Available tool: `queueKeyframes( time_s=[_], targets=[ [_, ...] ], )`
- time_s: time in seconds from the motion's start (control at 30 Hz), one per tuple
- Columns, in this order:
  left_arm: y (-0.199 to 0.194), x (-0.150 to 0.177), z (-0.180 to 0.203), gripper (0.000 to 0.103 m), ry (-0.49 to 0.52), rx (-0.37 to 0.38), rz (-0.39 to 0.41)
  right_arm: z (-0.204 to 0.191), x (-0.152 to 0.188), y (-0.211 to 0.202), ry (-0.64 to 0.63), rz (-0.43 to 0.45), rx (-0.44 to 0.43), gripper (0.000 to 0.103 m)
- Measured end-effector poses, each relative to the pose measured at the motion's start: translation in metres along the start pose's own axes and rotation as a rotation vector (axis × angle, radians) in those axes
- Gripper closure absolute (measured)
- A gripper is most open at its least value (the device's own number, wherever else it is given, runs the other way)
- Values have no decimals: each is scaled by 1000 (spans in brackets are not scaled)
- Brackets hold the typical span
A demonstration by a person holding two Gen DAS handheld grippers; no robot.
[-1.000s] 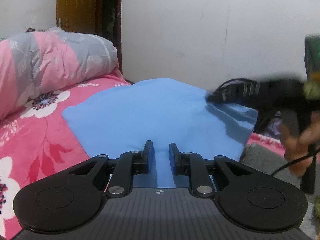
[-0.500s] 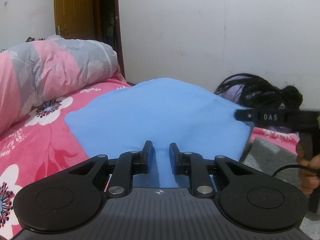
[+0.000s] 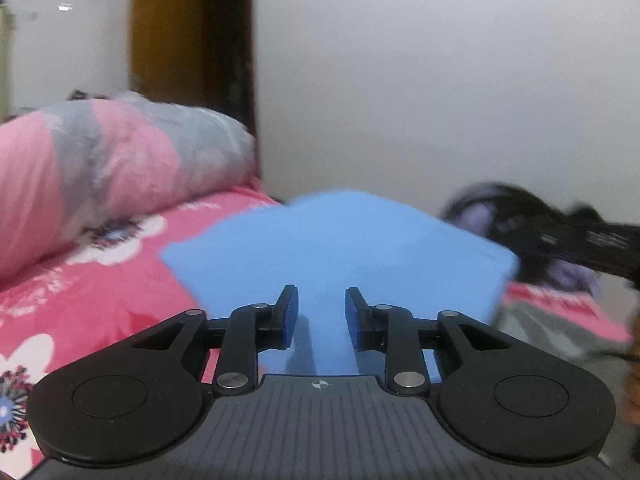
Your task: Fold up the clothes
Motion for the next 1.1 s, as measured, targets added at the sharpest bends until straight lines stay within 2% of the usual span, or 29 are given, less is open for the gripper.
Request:
queueKeyframes(
  time_s=[0.07, 0.17, 0.3, 0.4, 0.53, 0.63, 0.73, 0.87, 1.0, 1.1],
  targets=[
    [17, -7, -26, 74, -85, -40, 10, -20, 0, -3, -50, 7, -50, 86],
    [62, -16, -61, 74, -206, -48, -2, -50, 14, 3, -142, -21, -109, 86],
    [116, -18, -97, 69, -295, -50, -18, -79, 45, 6, -240, -98, -149, 86],
    [132, -16, -132, 66, -396, -129, -58, -83, 70, -5, -271, -158, -149, 86],
    [127, -9, -167, 63, -434, -177, -95, -82, 90, -31, -288, -244, -180, 85],
    [100, -7, -174, 64, -433, -173, -99, -84, 100, -55, -252, -297, -232, 84],
    [56, -12, -167, 64, -396, -138, -81, -92, 99, -87, -267, -256, -215, 81],
    [-28, -30, -132, 61, -305, -78, -41, -100, 89, -127, -257, -180, -173, 64],
    [-117, -39, -79, 31, -132, -7, 25, -103, 85, -156, -244, -121, -96, 47],
    [-165, -28, -53, 18, -114, 49, 30, -105, 91, -171, -242, -109, -2, 38]
  ],
)
Point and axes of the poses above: each gripper's, at about its wrist camera, not at the fingertips, and y roughly the way its jaws point, z to its right, x to its underside, the point moved 7 cm from there along y, roughly the way its jaws point, and after that the axes turned 5 degrees about x, right-handed, at the moved point
